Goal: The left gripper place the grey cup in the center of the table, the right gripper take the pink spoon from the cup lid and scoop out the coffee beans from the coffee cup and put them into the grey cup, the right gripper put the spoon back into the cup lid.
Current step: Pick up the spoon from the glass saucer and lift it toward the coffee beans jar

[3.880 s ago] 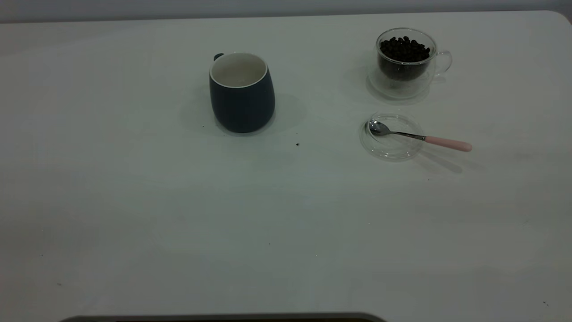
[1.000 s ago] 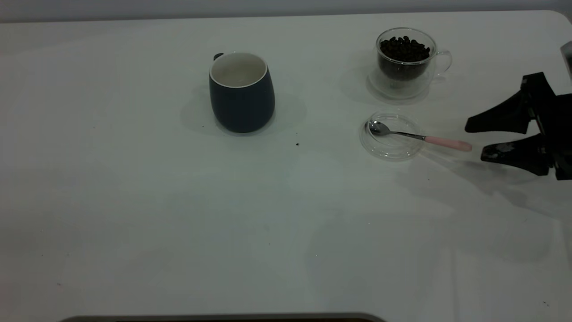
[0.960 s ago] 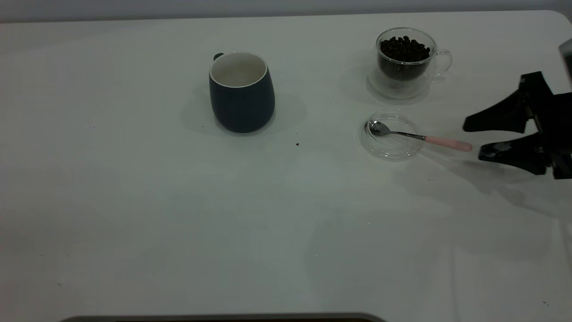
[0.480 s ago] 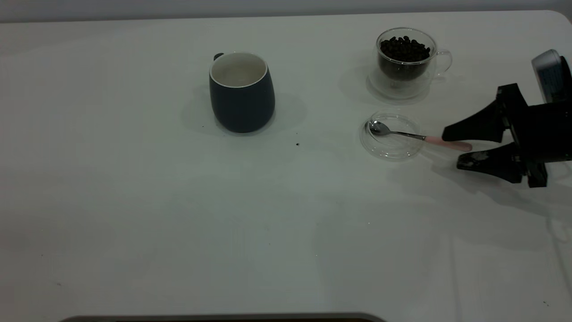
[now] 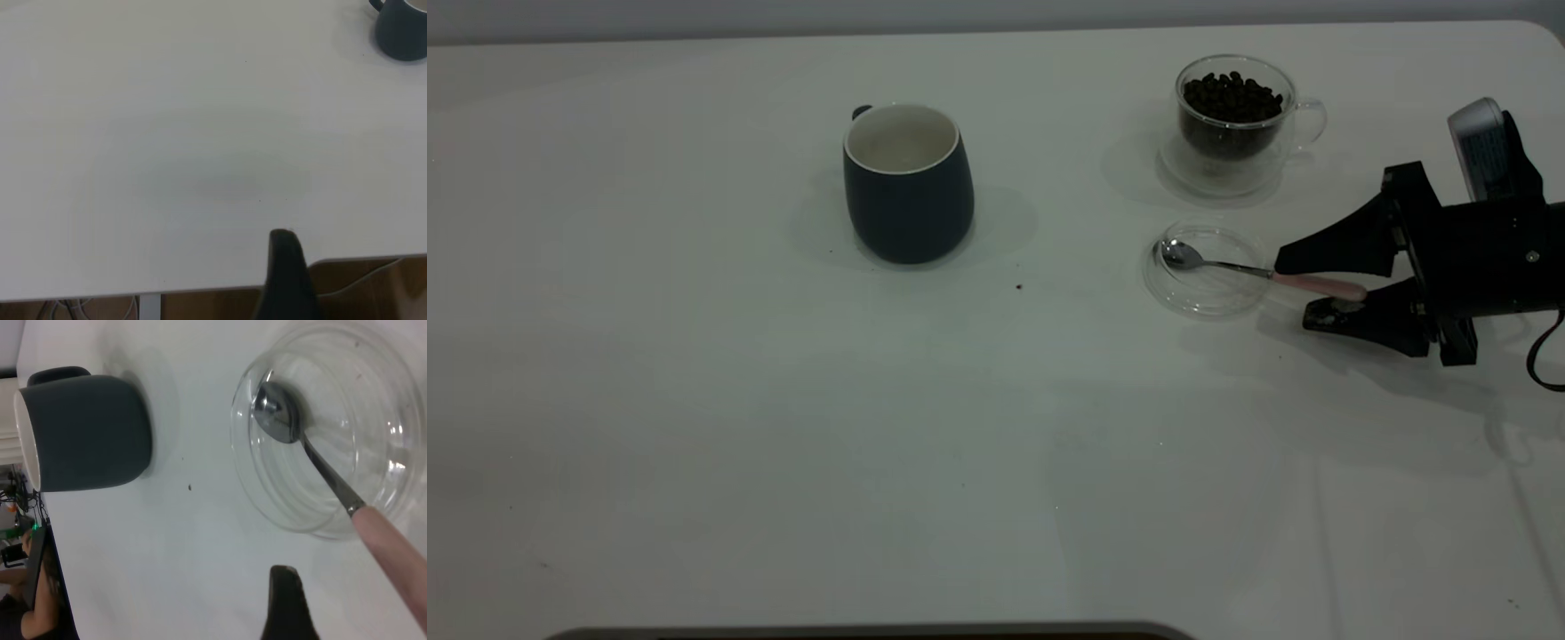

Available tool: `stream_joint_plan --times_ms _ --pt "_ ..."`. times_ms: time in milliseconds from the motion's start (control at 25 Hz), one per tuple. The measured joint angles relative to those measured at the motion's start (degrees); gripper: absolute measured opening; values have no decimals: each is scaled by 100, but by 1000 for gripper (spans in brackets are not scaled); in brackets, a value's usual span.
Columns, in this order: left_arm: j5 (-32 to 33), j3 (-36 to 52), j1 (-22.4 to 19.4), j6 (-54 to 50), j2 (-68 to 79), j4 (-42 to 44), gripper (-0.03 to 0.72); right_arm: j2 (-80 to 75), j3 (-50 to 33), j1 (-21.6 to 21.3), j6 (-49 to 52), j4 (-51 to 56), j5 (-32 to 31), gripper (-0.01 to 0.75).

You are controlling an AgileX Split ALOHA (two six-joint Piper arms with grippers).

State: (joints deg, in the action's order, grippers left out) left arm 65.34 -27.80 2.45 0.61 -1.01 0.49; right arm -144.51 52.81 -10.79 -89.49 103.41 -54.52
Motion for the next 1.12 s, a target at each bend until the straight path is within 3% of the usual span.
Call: stream_joint_plan --times_ms 280,720,1120 --pt "0 0 0 0 0 0 586 0 0 5 22 0 -13 458" --pt "0 0 0 -5 0 0 586 0 0 5 -33 -32 -198 112" --pt "0 0 0 -11 0 0 586 137 -2 5 -55 -409 -386 101"
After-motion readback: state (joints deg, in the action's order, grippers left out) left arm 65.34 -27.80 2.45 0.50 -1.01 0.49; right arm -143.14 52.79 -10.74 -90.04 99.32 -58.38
